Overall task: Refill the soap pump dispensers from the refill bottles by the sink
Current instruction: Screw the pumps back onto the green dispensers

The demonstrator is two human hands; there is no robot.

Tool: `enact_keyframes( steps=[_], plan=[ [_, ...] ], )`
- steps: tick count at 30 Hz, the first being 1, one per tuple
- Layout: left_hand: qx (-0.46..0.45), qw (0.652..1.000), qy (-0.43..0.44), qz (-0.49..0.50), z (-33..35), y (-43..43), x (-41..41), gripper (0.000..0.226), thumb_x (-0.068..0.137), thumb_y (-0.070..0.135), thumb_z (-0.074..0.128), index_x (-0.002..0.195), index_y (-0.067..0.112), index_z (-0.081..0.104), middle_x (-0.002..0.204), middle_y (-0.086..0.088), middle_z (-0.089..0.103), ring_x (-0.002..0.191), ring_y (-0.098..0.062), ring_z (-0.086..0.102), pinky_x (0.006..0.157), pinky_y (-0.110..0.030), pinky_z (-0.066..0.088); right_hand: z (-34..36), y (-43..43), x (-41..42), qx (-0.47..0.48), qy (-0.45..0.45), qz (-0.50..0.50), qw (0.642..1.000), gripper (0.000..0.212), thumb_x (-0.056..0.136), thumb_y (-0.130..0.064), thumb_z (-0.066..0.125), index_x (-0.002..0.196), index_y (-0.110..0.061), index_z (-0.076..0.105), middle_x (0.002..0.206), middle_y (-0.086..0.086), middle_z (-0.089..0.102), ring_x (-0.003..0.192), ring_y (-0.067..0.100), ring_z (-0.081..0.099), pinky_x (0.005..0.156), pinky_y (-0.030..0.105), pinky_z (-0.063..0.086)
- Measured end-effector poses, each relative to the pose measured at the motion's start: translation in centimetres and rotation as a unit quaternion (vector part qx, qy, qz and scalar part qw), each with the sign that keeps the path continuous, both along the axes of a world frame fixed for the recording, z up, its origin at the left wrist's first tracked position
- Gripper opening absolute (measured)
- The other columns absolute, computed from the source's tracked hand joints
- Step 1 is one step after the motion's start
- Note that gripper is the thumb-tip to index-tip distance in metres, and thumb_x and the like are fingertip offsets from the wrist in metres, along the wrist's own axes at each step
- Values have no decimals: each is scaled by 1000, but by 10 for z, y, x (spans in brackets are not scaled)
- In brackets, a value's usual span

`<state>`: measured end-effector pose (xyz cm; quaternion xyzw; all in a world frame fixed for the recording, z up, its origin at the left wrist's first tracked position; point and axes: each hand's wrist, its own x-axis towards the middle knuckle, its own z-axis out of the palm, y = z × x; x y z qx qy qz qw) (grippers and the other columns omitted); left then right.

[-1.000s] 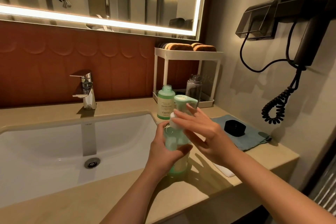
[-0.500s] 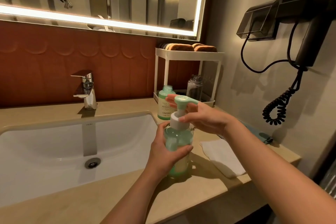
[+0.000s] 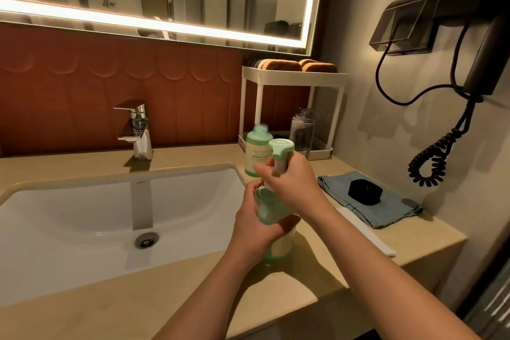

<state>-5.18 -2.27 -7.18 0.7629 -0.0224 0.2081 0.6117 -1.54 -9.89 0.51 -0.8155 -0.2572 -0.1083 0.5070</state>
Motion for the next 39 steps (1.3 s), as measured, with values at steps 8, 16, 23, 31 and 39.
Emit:
enact_keyframes(
  steps=[8, 16, 23, 31, 39],
  plan=[
    [9, 1000, -14, -9, -2, 5, -3, 77, 60, 33, 76, 125, 33, 35, 119, 8, 51, 106, -10, 51, 87, -26, 46, -1, -47, -9, 18, 146, 224, 963, 26, 98, -19, 41, 113, -40, 48, 108, -29, 54, 92, -23, 51, 73, 0, 41],
    [29, 1000, -1, -6, -4, 1, -1, 83, 65, 30, 79, 130, 36, 28, 125, 10, 48, 115, -12, 49, 98, -33, 46, 0, -25, 1, -7, 32, 33, 999, 53, 62, -42, 80, 101, -26, 47, 99, -9, 56, 93, 11, 56, 79, 30, 48],
    [29, 999, -21, -16, -4, 3, -2, 77, 60, 33, 76, 123, 39, 33, 115, 16, 51, 106, -8, 52, 86, -21, 46, -8, -33, -6, 61, 150, 170, 972, 25, 95, -35, 45, 120, -35, 46, 112, -17, 54, 99, -8, 50, 78, 11, 41],
    [32, 999, -2, -28, -2, 2, -1, 76, 67, 28, 78, 121, 46, 27, 121, 13, 48, 113, -12, 49, 98, -35, 46, 9, -33, -9, 86, 84, 104, 987, 28, 73, -21, 77, 83, -34, 54, 86, -17, 62, 77, -1, 62, 62, 9, 47],
    [33, 999, -2, -34, -3, 3, -1, 76, 67, 25, 79, 123, 42, 30, 117, 15, 49, 110, -11, 50, 93, -31, 46, 1, -31, -7, 19, 164, 157, 974, 36, 90, -44, 51, 124, -38, 42, 112, -22, 50, 99, -8, 47, 81, 14, 37]
  ],
)
